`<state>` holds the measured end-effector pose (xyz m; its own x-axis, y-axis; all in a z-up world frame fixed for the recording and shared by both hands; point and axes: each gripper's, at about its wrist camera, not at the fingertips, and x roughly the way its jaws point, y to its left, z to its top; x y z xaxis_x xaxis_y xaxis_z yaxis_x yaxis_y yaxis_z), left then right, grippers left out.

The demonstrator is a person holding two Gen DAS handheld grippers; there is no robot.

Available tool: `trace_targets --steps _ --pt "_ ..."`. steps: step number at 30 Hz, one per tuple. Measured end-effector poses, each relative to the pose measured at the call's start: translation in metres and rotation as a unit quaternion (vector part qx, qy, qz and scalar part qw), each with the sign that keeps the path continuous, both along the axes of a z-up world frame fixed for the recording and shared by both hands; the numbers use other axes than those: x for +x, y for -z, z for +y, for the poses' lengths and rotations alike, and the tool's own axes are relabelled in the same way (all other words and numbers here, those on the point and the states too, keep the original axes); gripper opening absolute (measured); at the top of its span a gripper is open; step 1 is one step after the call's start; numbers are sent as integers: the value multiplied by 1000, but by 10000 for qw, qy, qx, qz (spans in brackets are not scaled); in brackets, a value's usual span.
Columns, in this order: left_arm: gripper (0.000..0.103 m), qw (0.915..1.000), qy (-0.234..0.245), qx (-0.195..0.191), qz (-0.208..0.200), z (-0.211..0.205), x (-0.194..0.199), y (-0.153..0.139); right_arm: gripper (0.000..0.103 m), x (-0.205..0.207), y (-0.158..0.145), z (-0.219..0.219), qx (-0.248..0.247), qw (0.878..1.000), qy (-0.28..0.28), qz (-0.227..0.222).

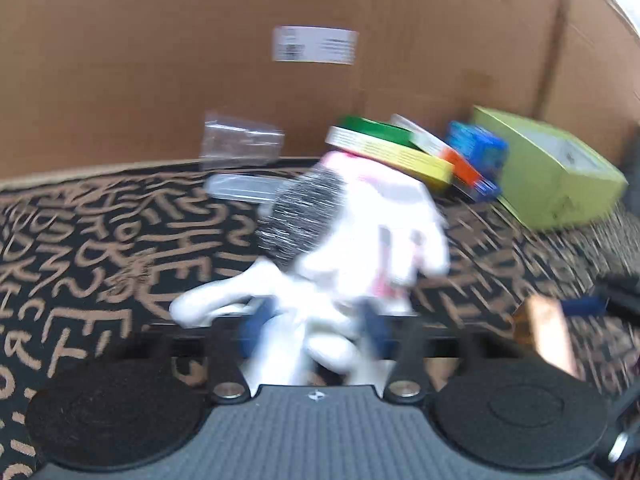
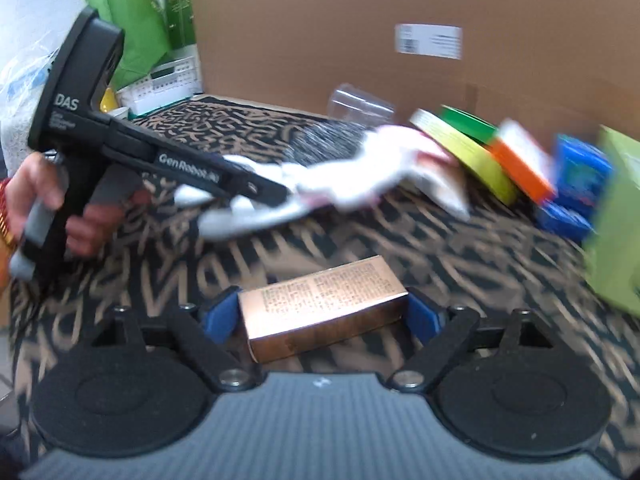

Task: Organize objects
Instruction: 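Grasp a white glove with the left tool while the right tool grasps the copper box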

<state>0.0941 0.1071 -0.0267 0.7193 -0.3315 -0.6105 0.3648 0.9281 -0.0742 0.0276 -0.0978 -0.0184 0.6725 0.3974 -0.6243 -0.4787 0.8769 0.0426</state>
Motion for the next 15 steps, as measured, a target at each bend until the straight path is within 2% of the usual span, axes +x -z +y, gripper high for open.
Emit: trace_targets --steps 2,4,7,9,10,11,12,14,15 --pt "20 9994 335 104 -43 -12 -17 -2 87 -15 -2 -27 -52 9989 457 25" --pt "19 9966 809 119 -34 -29 -40 -4 87 -30 -4 -52 -39 9956 934 61" --pt "19 9853 1688 -148 198 -58 -72 -7 87 -44 -5 -79 -88 9900 1406 78" --pt "21 9795 1997 -173 226 -78 -87 -8 87 -52 -6 -89 -121 9871 1598 56" --pt "24 9795 2006 -101 168 -86 -91 -8 88 -55 -5 -93 -95 9858 1674 49" --pt "35 9802 1980 22 93 -93 -94 -7 88 -56 -5 -96 -67 9848 1735 51" --pt "54 9809 1937 151 1 -100 -96 -7 90 -58 -4 -98 -37 9842 1769 52" --pt "72 9831 1809 249 -112 -105 -93 -7 93 -62 -3 -97 10 9848 1736 18" --pt "73 9844 1738 253 -131 -107 -91 -7 95 -62 -3 -93 4 9852 1717 -5"
